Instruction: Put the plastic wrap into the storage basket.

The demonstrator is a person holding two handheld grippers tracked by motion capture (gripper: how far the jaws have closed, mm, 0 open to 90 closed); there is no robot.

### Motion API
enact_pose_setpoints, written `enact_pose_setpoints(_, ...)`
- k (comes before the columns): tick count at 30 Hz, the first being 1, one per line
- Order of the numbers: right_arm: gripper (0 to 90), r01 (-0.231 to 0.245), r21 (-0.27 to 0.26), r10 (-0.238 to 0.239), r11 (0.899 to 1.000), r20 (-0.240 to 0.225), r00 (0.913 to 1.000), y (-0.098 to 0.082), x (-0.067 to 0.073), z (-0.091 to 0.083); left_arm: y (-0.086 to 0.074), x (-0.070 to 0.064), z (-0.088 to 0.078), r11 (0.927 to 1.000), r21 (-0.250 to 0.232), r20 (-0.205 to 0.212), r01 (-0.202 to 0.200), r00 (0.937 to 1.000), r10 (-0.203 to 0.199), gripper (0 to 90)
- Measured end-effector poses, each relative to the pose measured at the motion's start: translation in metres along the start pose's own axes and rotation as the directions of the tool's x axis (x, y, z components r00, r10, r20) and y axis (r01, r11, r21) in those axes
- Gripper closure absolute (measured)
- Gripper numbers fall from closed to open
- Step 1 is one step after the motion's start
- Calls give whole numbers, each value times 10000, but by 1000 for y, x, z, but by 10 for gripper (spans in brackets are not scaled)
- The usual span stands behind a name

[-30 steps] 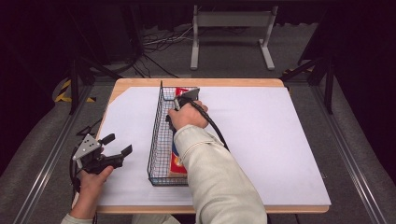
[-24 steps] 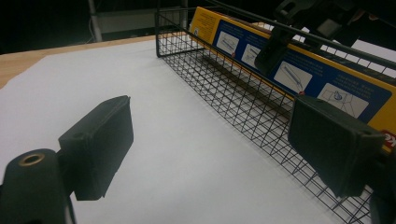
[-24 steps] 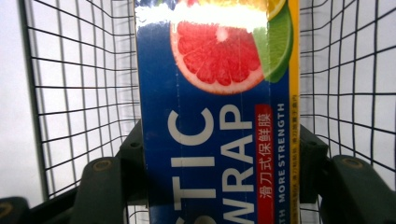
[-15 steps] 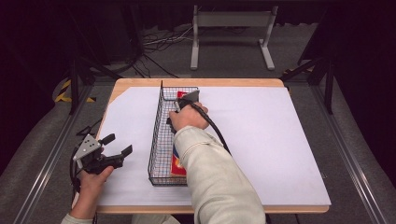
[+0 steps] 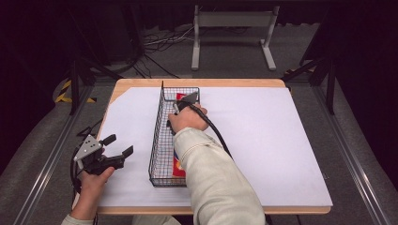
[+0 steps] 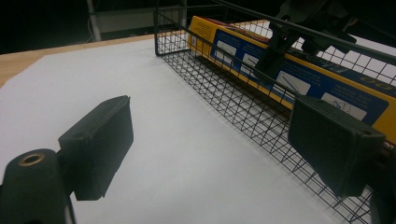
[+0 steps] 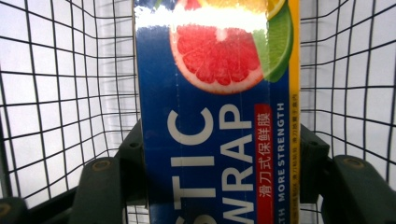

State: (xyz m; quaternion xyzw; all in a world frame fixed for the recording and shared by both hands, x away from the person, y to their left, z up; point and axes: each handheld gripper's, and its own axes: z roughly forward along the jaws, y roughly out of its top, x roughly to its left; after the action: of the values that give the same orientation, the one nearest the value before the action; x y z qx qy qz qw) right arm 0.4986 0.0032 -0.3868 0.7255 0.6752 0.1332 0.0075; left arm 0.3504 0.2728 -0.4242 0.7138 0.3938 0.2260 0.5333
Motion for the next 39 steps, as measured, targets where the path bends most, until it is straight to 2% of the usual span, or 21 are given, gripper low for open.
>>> enact_pose_setpoints(10, 391, 119, -90, -118, 9999, 161, 9998, -3, 2, 6, 0, 0, 0, 10000, 5, 2, 21, 10000, -21, 150)
enact_pose_setpoints(12, 383, 26, -63, -25, 10000, 138, 9999, -3, 2, 6, 0, 0, 0, 10000, 3, 7, 15, 10000, -15, 150)
enact_pose_setpoints(15, 347, 85, 25, -85, 10000, 76, 9999, -4, 3, 6, 0, -1, 0, 10000, 3, 7, 10, 10000, -10, 150)
enact_pose_setpoints(23, 327, 189, -3, -189, 9998, -2, 9998, -5, 4, 4, 0, -1, 0, 10000, 42, 16, -4, 10000, 4, 150)
enact_pose_setpoints(28, 291, 32, -16, -32, 10000, -79, 10000, -5, 6, -4, 0, -1, 1, 10000, 35, 25, -31, 10000, 31, 150)
enact_pose_setpoints(31, 280, 157, -141, -157, 9998, -39, 9999, -5, 6, -11, 0, -1, 0, 10000, 50, 19, -7, 10000, 7, 150)
enact_pose_setpoints(34, 277, 445, -414, -437, 9982, 192, 9989, -6, 6, -18, 1, -1, 2, 10000, 43, 7, -22, 10000, 22, 150)
enact_pose_setpoints(39, 278, 577, -596, -577, 9966, 17, 9983, -7, 7, -30, 1, -2, 4, 9999, 110, 37, -55, 10000, 54, 150)
